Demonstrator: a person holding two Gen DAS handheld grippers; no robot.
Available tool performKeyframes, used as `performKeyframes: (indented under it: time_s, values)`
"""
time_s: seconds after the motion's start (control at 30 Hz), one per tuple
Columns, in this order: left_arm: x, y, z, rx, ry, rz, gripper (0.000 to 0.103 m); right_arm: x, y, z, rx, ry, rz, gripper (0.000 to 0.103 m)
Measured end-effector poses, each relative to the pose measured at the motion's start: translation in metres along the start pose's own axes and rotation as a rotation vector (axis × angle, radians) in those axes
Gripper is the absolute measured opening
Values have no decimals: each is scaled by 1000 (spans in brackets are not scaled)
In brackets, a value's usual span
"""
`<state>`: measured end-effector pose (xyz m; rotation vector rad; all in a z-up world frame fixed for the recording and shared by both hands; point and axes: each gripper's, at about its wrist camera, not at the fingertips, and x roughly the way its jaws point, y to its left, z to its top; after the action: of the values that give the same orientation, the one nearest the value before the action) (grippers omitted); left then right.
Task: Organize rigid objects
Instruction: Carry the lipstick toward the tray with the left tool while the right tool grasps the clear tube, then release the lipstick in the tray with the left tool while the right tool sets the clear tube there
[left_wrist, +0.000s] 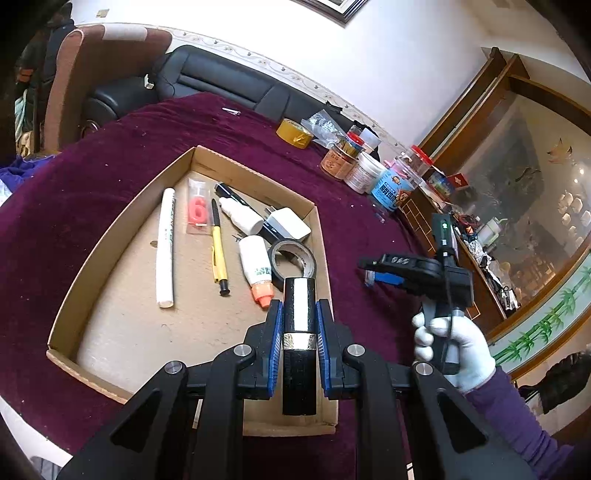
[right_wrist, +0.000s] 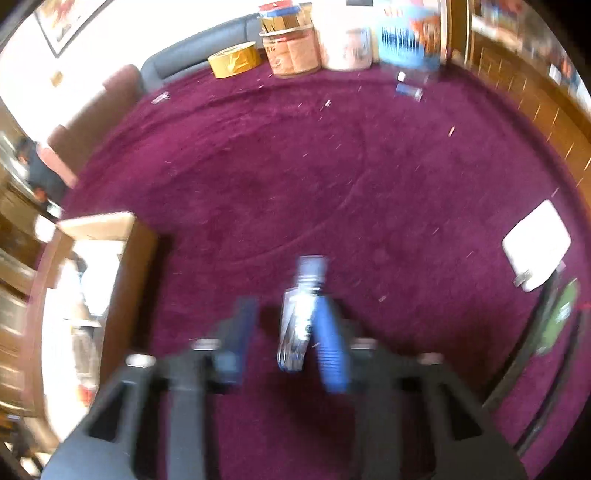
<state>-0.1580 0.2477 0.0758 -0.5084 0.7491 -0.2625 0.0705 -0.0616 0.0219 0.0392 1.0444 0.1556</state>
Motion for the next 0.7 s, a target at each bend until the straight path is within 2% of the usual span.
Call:
performKeyframes:
  time_s: [0.07, 0.3, 0.5, 0.7]
  values:
    - [-1, 2, 0, -1, 0, 14, 14, -1, 0, -2, -25, -15, -5, 12]
    - [7, 25, 7, -24, 27, 123, 14, -24, -9, -12, 23, -31, 151, 12]
    - [32, 36, 30, 4, 82, 222, 14, -53, 21, -23, -31, -45, 287, 13]
    - [67, 47, 48, 31, 169, 301, 14, -66, 62, -41, -106, 10, 437, 13]
